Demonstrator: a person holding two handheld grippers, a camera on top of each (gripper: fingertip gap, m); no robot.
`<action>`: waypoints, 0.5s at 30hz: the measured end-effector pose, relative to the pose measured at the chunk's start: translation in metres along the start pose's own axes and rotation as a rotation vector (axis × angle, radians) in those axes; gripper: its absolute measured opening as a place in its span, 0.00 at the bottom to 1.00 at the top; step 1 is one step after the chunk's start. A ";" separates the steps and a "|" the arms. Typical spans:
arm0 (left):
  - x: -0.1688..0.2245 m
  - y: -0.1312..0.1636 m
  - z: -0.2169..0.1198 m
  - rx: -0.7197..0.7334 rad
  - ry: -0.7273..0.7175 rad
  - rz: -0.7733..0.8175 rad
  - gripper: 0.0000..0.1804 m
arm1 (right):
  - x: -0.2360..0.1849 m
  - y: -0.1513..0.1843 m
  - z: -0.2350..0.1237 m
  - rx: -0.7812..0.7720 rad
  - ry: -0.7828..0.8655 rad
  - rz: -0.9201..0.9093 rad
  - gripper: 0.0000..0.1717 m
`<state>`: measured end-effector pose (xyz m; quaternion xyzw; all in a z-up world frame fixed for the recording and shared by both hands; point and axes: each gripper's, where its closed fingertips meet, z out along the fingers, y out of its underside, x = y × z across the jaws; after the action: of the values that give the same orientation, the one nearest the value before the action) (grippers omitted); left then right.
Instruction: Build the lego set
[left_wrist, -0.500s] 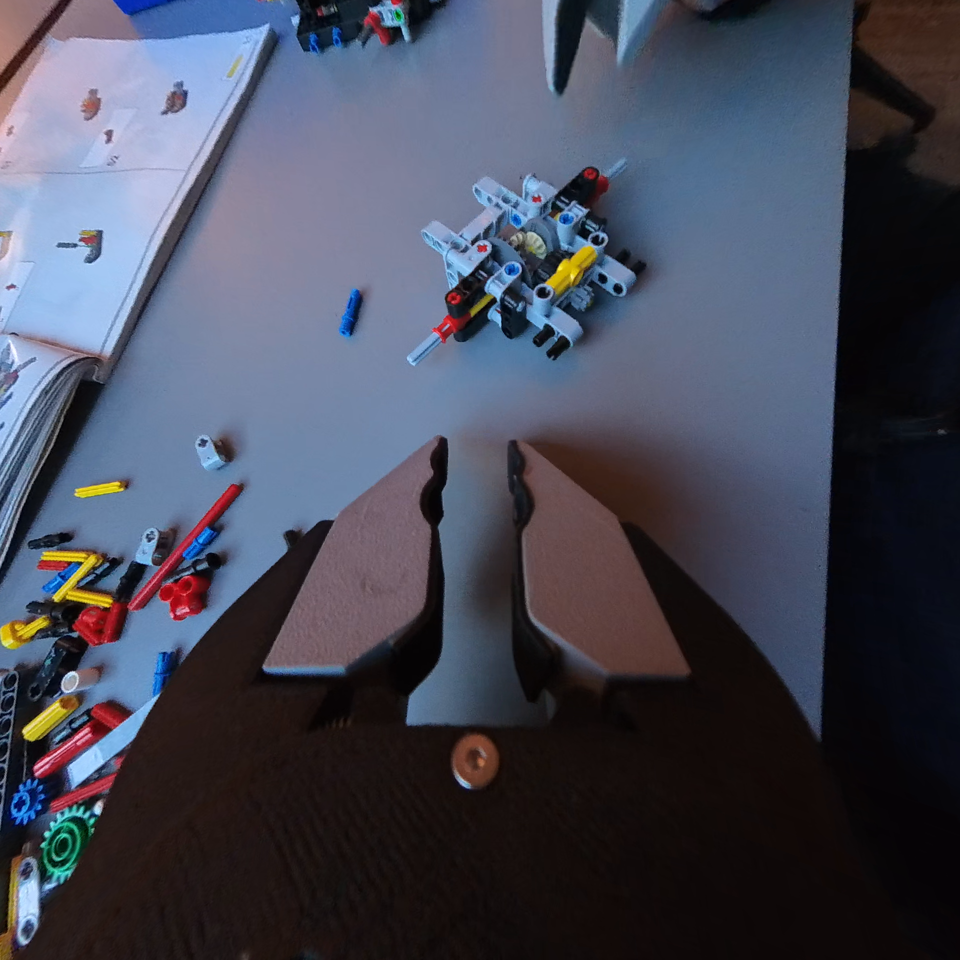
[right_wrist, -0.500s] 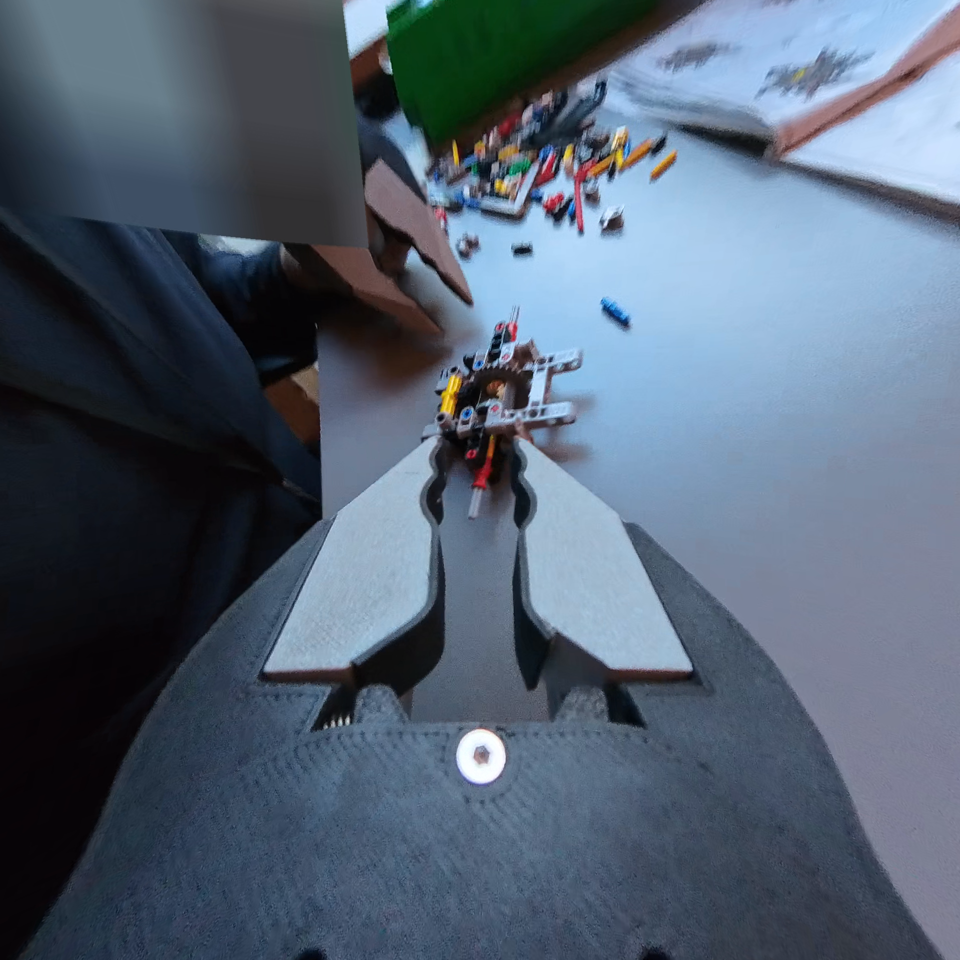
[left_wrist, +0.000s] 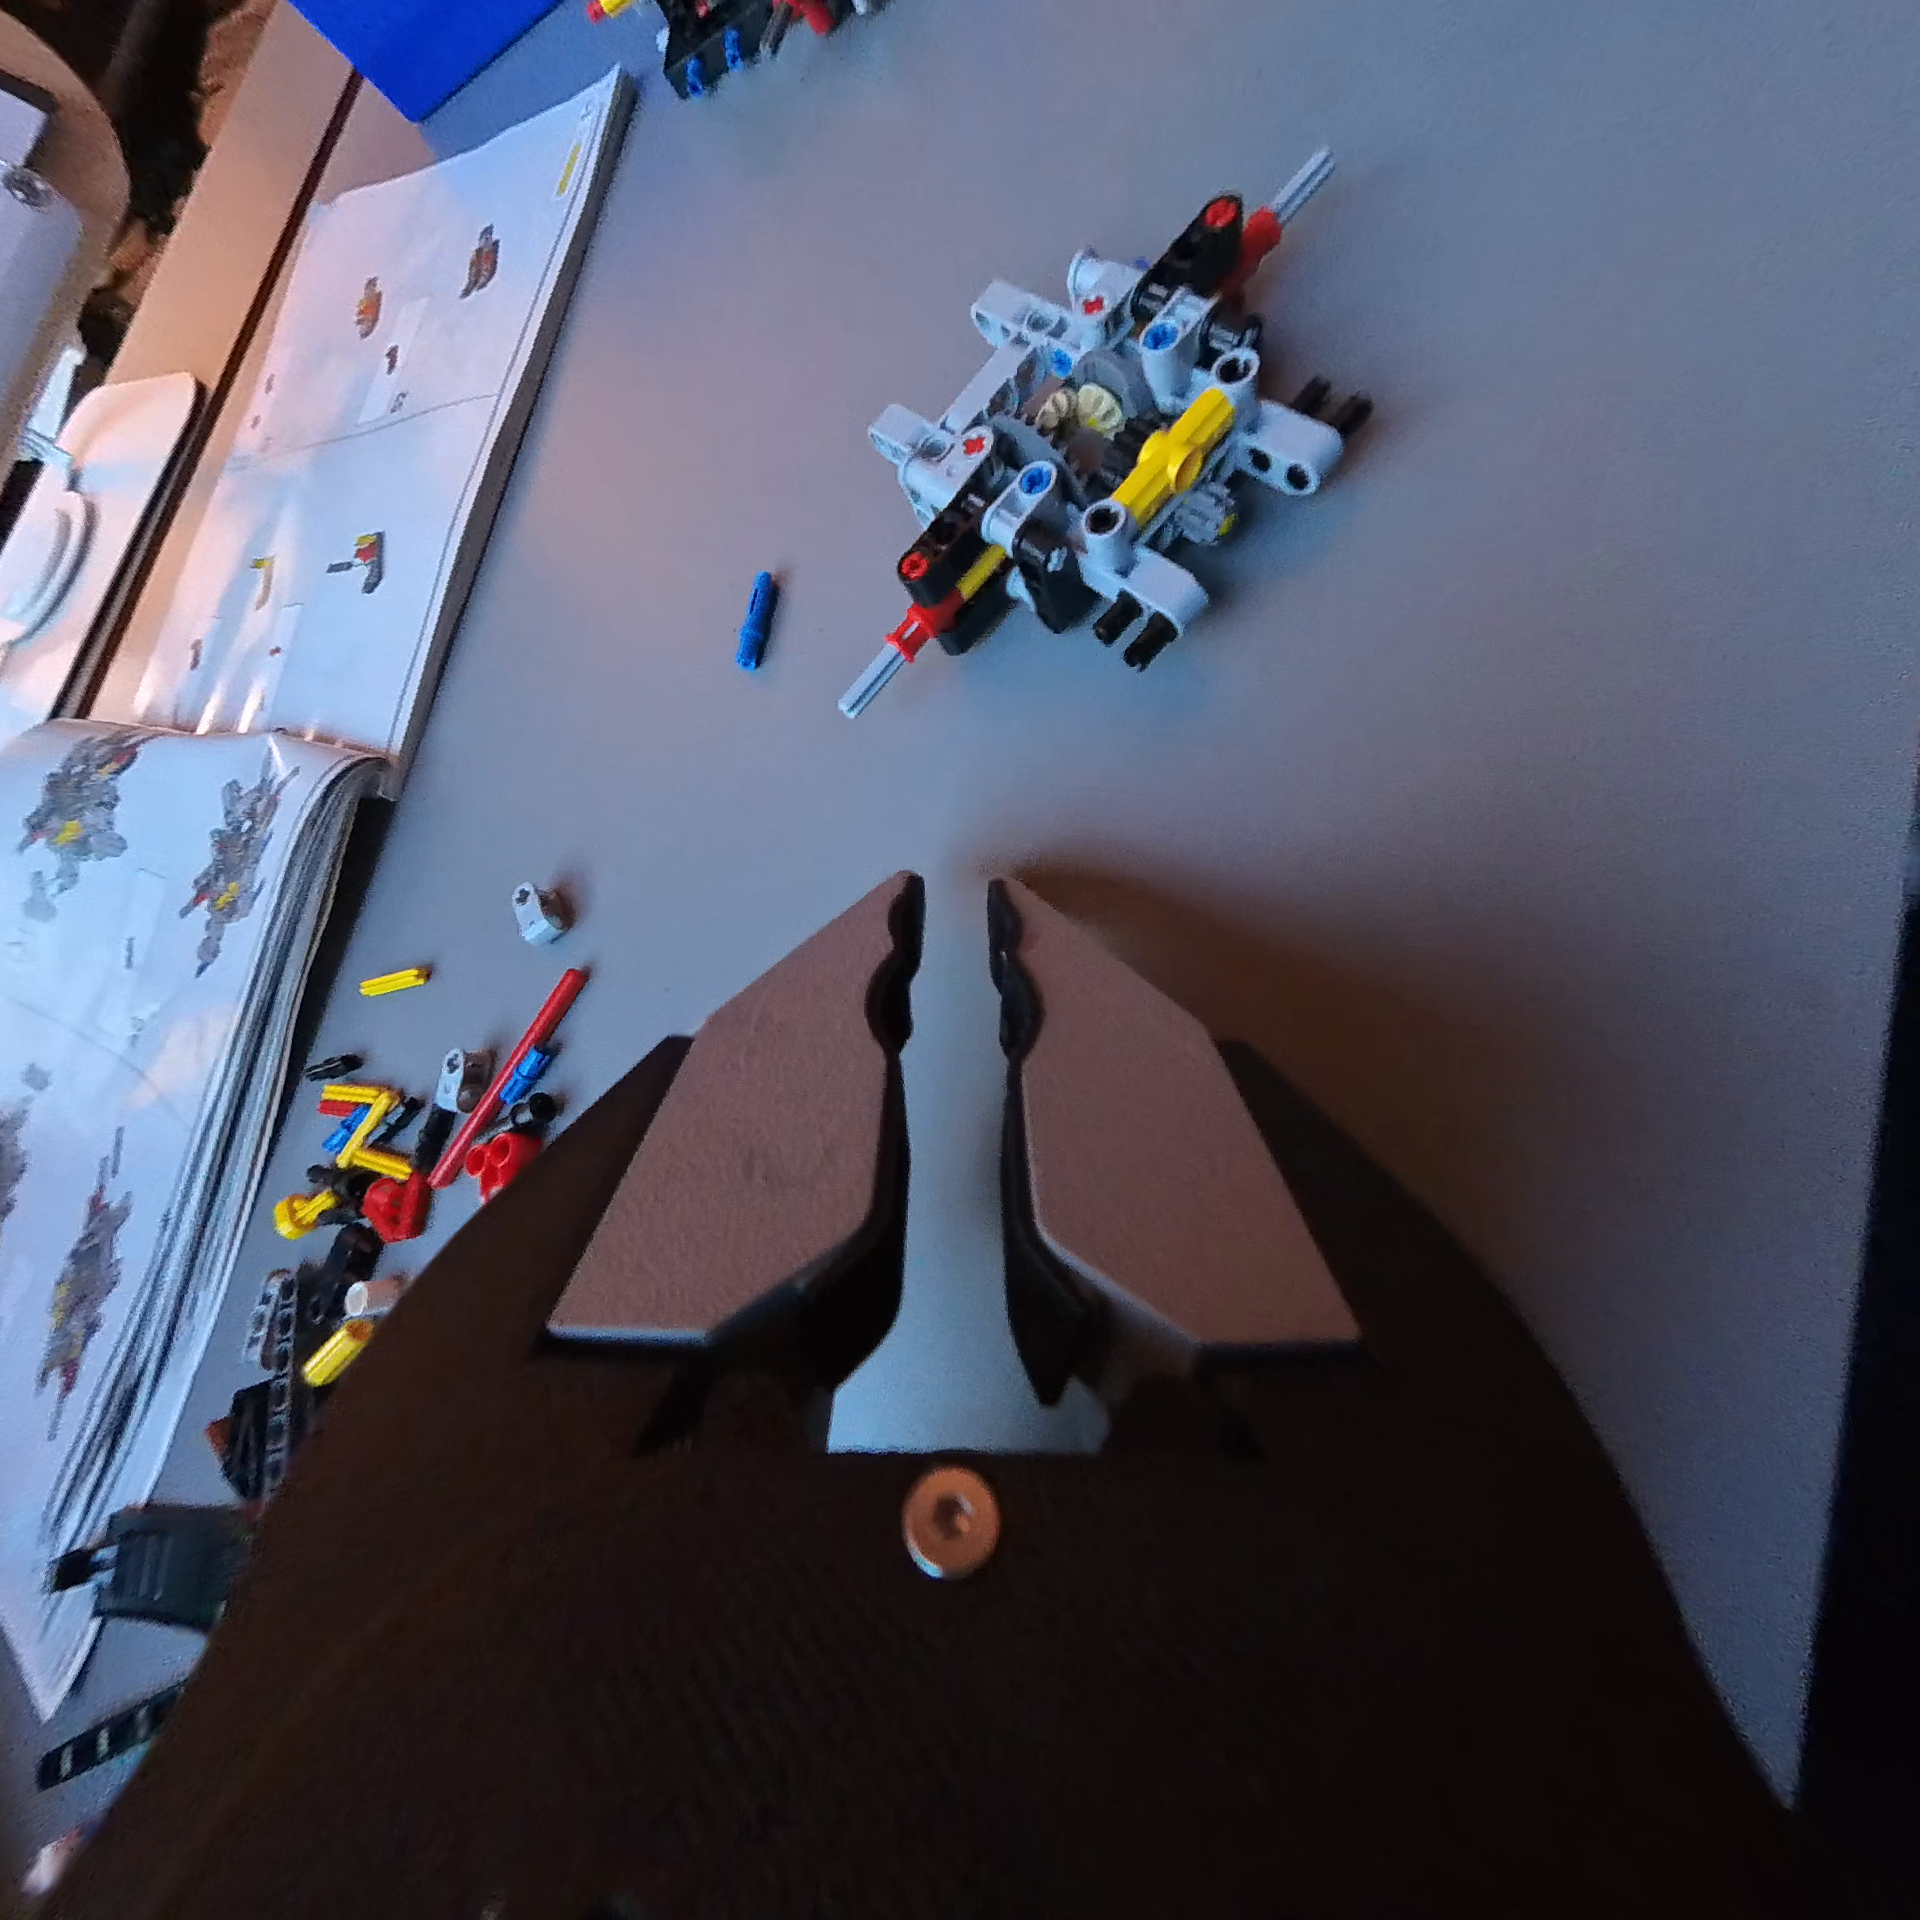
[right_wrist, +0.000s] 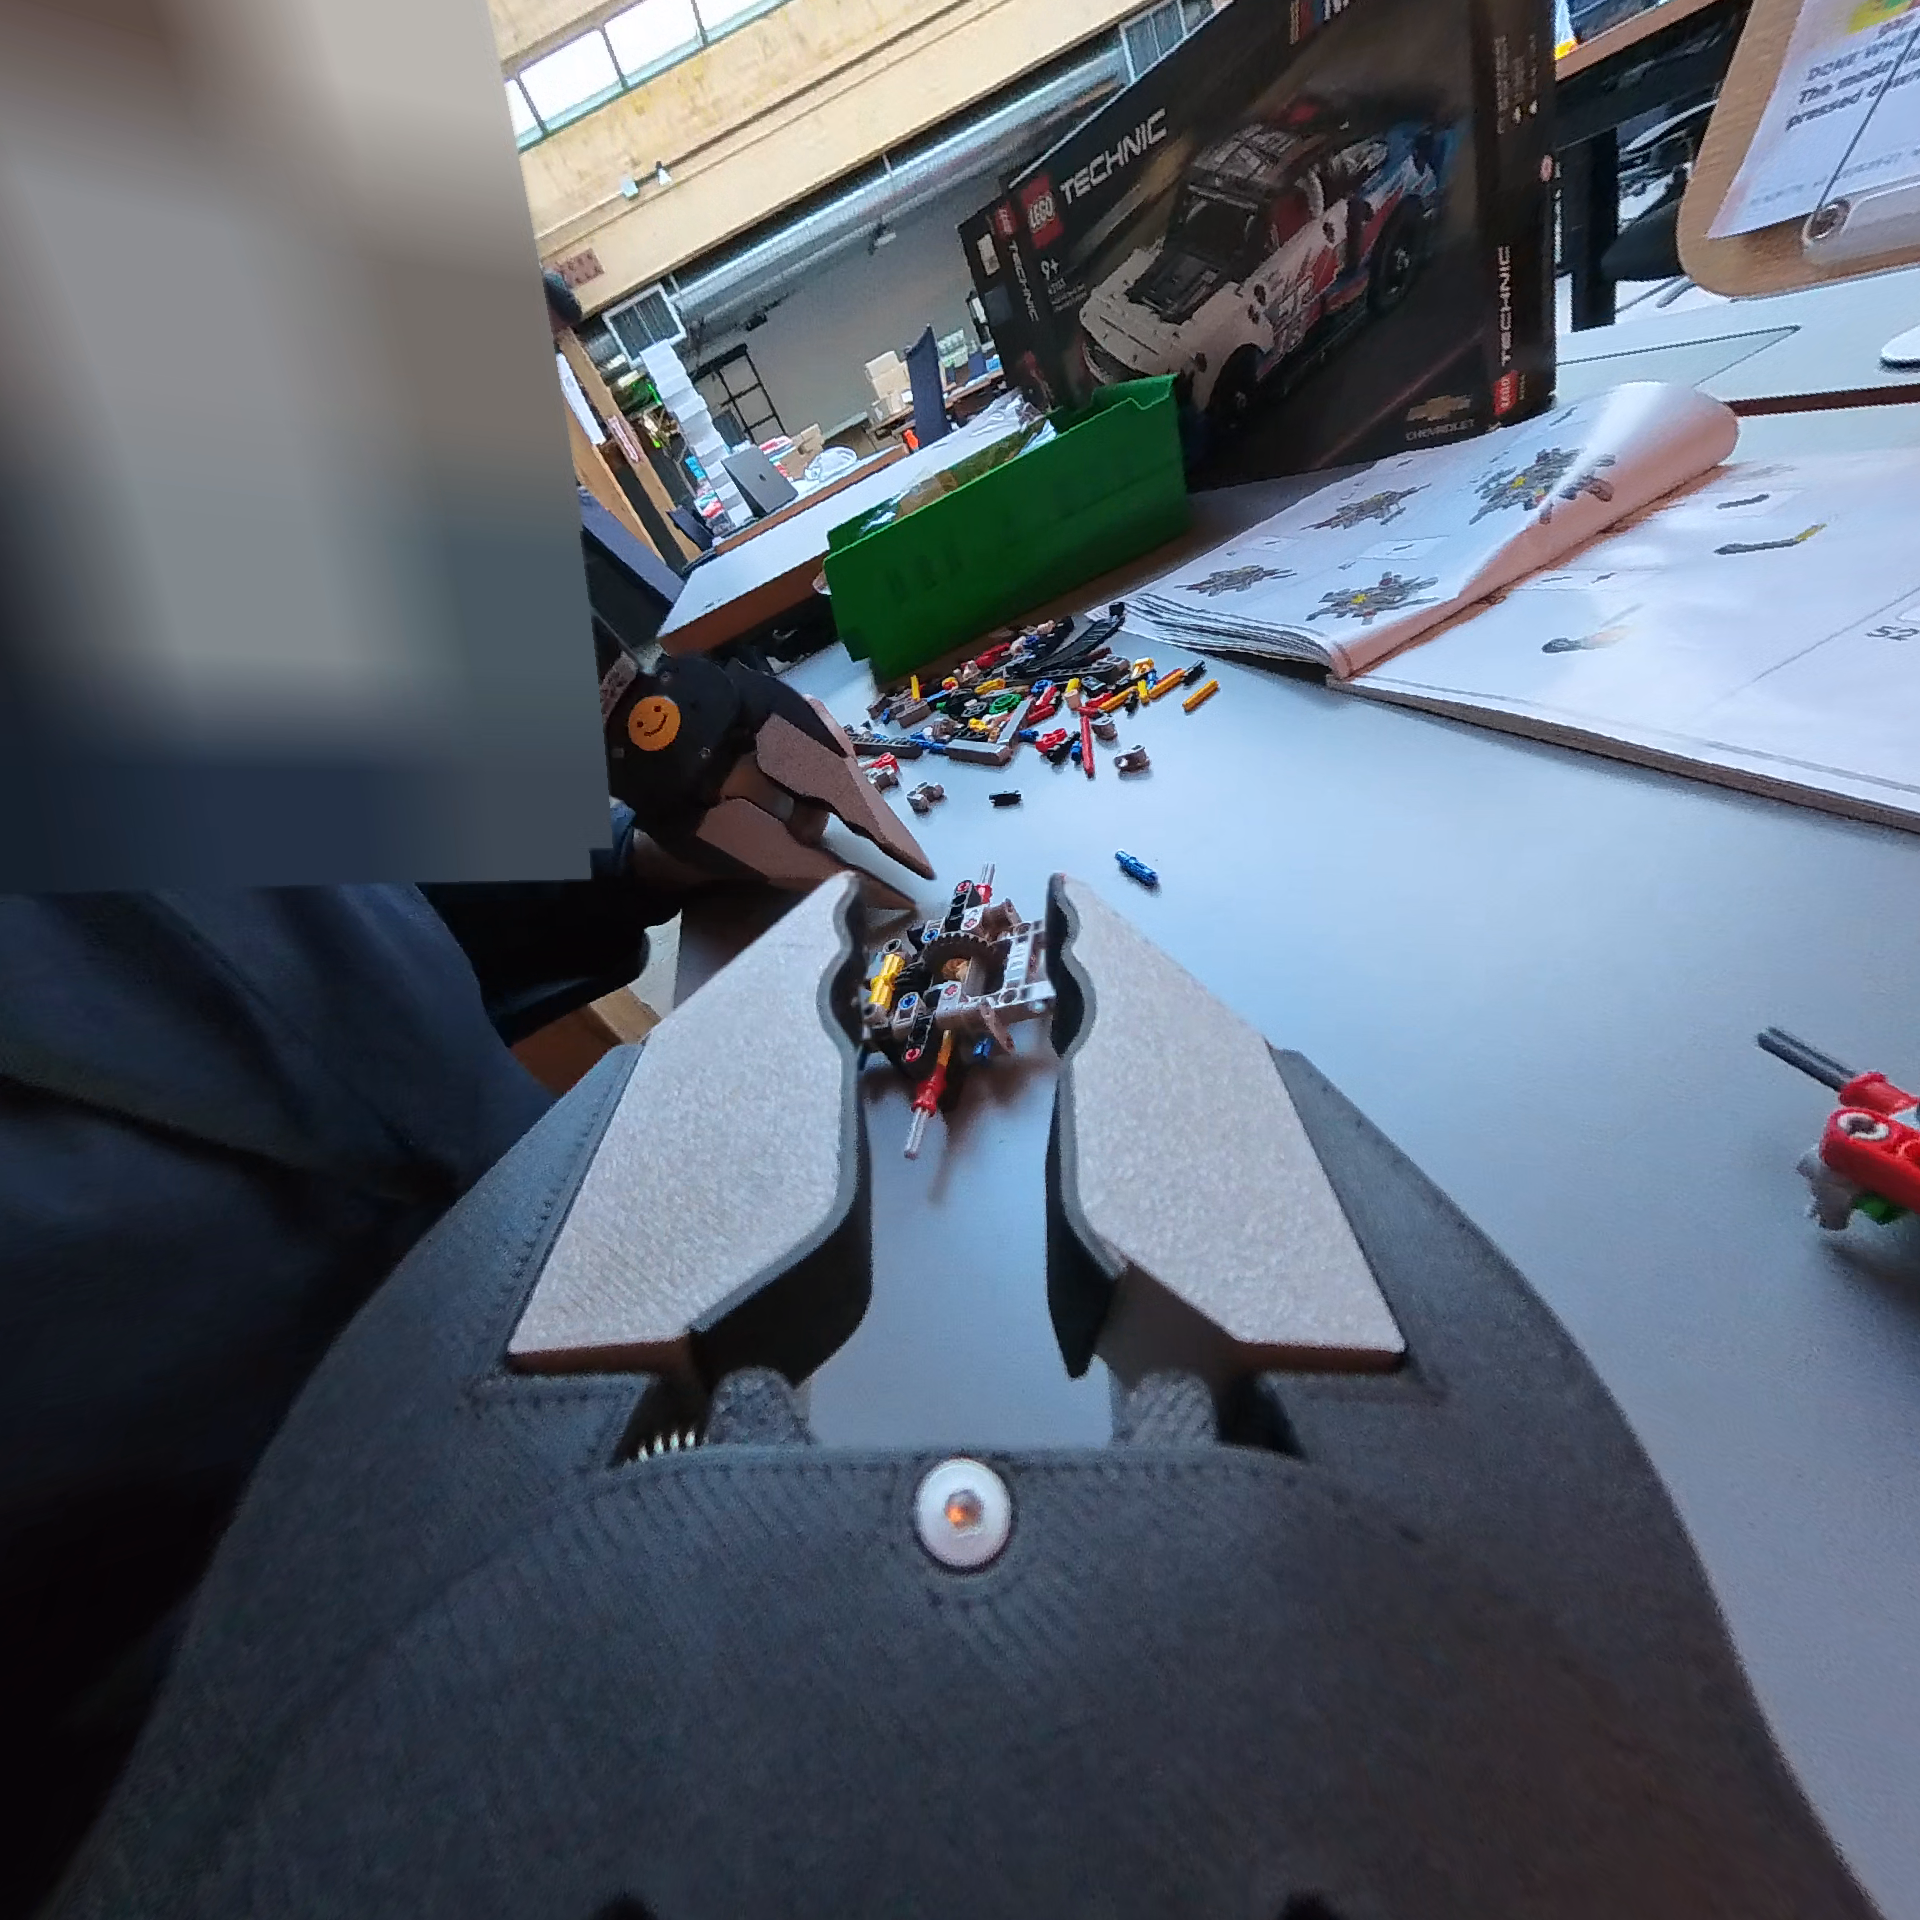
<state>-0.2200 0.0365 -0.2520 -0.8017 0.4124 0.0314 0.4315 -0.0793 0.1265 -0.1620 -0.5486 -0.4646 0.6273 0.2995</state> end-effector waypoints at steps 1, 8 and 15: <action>-0.001 0.001 0.001 -0.006 -0.018 0.009 0.04 | -0.001 0.000 -0.001 0.003 -0.008 0.005 0.17; -0.011 0.001 0.000 -0.002 -0.030 -0.076 0.04 | -0.007 0.002 -0.008 0.019 -0.010 0.037 0.16; -0.011 0.003 0.002 -0.018 -0.019 -0.089 0.05 | -0.007 0.007 -0.004 -0.018 0.010 0.012 0.16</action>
<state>-0.2288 0.0437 -0.2509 -0.8227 0.3720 0.0233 0.4292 -0.0727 0.1190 -0.1650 -0.5574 -0.4654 0.6220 0.2929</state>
